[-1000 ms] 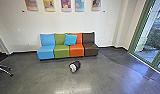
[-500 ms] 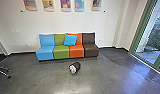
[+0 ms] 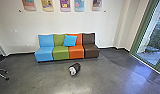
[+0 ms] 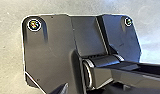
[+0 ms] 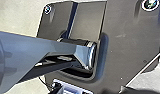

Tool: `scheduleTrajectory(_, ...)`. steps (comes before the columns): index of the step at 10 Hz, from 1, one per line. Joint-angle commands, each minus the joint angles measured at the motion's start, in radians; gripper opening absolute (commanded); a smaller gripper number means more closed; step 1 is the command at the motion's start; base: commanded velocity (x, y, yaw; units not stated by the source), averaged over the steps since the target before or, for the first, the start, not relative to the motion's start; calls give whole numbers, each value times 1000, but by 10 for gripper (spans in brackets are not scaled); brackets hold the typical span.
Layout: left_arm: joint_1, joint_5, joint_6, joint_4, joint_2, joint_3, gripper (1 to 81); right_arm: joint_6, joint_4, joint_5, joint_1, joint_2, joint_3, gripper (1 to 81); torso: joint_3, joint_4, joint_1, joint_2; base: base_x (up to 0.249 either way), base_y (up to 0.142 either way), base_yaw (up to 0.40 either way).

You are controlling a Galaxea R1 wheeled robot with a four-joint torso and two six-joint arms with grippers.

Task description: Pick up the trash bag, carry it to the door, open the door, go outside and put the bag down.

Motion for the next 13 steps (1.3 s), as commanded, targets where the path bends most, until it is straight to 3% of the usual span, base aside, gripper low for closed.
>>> scheduleTrajectory(1, -35, 44, 7, 11, 0, 6, 811, -5, -15, -74, 24, 2, 8, 811, 0, 0, 0, -1, 123, 65, 0)
scheduleTrajectory(10, -35, 44, 7, 9, 0, 6, 811, -3, -12, -74, 24, 2, 6, 811, 0, 0, 0, -1, 112, 74, 0)
scheduleTrajectory(13, -35, 44, 7, 9, -1, 6, 811, -3, -10, -74, 24, 4, 6, 811, 0, 0, 0, -1, 111, 0, 0)
